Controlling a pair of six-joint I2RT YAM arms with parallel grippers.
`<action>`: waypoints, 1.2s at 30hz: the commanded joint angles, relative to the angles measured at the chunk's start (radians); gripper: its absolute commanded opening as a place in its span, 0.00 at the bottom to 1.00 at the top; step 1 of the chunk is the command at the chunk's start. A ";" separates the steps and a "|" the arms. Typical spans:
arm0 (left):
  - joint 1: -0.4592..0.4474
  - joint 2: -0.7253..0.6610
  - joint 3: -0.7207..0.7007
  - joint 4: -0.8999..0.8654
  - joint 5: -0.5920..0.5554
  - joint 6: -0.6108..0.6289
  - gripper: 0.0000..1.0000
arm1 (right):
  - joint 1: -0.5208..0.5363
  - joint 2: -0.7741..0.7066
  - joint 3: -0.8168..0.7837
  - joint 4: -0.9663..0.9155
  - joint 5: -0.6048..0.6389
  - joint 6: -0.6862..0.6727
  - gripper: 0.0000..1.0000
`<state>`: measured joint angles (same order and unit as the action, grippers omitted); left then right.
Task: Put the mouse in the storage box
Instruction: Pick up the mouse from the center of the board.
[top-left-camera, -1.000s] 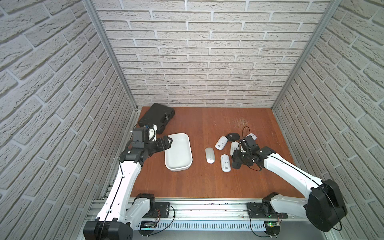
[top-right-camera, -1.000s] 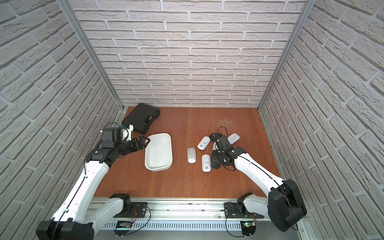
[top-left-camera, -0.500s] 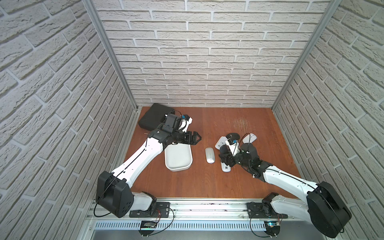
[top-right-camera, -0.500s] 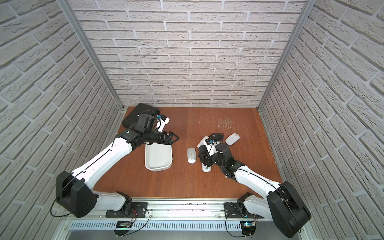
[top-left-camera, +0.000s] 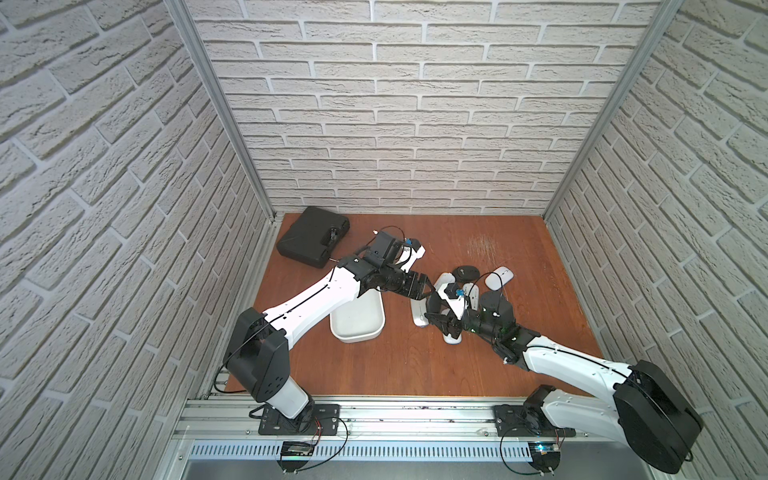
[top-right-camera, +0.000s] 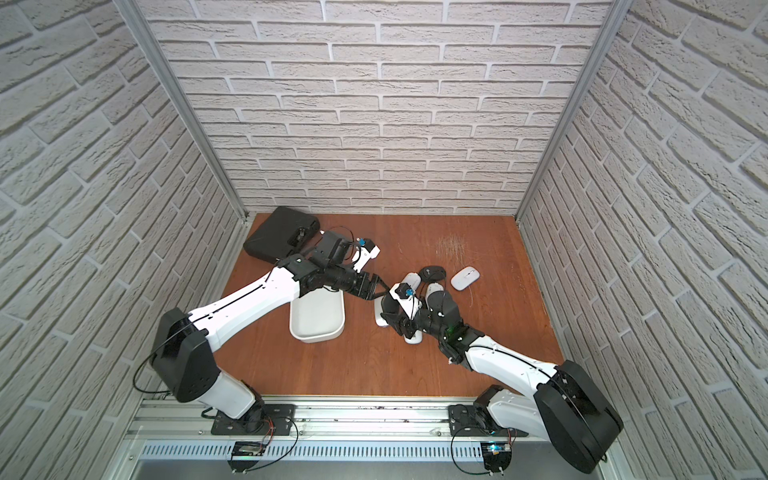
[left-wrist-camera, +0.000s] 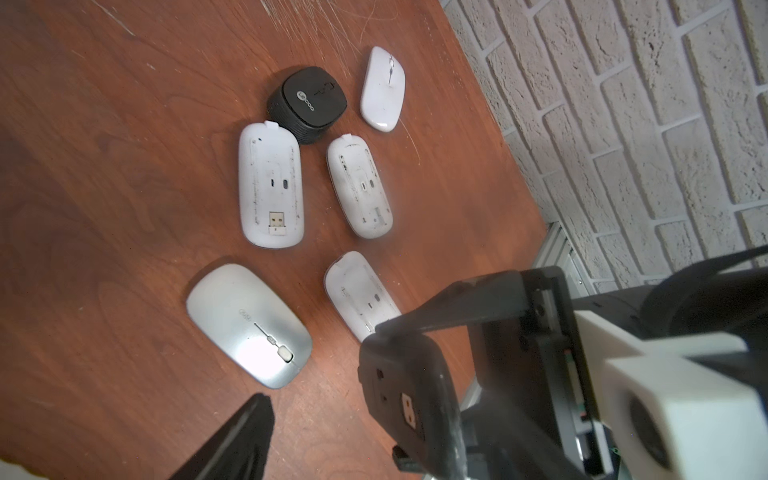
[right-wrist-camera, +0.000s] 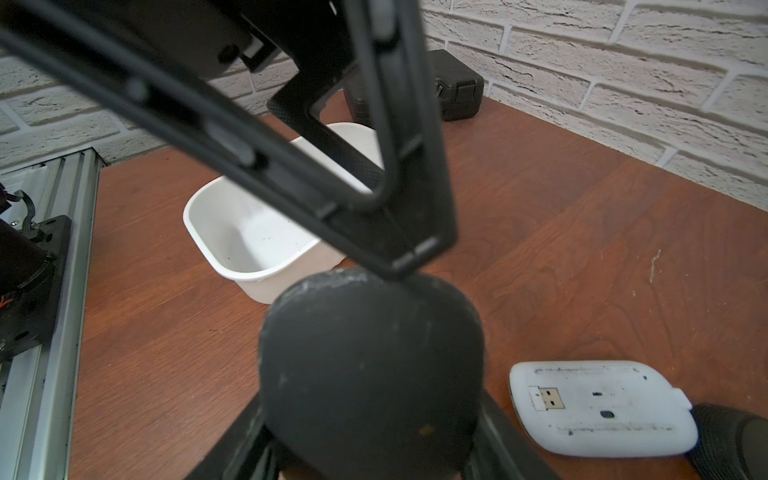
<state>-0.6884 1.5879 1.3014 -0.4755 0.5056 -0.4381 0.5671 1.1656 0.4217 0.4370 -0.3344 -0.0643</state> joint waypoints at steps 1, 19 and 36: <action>-0.023 0.025 0.030 0.027 0.010 0.013 0.76 | 0.008 -0.006 0.012 0.049 -0.006 -0.023 0.24; -0.100 0.084 0.044 0.000 0.004 0.014 0.38 | 0.009 0.002 0.033 -0.006 0.001 -0.035 0.24; -0.039 0.038 -0.021 0.089 0.020 -0.040 0.00 | 0.009 -0.016 0.031 -0.005 0.041 0.006 0.69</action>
<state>-0.7658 1.6669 1.3132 -0.4583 0.4973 -0.4793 0.5724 1.1721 0.4286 0.3939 -0.2977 -0.0853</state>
